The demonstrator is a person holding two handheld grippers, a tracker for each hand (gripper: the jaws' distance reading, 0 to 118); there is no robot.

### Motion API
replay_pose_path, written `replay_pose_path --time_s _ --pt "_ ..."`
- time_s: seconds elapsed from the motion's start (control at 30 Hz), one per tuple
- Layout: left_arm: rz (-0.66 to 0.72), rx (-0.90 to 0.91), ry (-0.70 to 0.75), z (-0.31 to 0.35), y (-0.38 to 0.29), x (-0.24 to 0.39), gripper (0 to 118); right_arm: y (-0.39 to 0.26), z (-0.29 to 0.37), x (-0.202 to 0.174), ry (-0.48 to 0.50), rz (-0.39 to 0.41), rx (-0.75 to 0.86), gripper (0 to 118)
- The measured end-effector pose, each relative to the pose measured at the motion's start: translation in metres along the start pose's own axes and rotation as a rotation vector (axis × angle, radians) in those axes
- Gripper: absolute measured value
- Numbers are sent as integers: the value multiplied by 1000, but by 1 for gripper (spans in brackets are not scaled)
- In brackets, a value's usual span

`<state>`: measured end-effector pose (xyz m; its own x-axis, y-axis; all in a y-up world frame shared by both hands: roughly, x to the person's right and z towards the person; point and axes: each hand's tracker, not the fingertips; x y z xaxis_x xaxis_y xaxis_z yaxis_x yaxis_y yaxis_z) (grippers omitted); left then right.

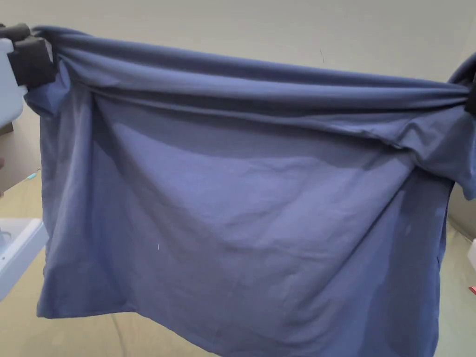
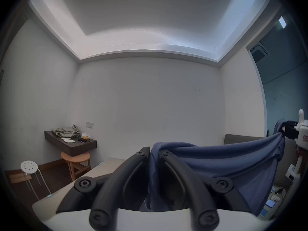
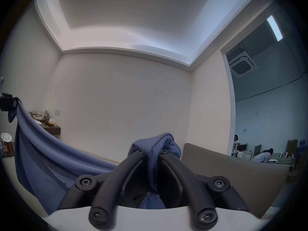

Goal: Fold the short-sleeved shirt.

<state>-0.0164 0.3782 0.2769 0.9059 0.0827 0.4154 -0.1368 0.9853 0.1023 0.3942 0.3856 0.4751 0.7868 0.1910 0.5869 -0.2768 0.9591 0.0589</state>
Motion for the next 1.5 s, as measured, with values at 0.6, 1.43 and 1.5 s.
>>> replay_pose_path --time_s 0.6,1.43,1.5 --pt "-137 -141 57 -215 -29 4 10 -16 -208 -50 -57 103 -52 11" --pt "-254 -537 89 -243 -298 -9 10 -299 -209 -122 54 94 -581 11" --pt "-292 -593 68 -209 -319 -9 10 -314 -173 -119 66 76 -634 11"
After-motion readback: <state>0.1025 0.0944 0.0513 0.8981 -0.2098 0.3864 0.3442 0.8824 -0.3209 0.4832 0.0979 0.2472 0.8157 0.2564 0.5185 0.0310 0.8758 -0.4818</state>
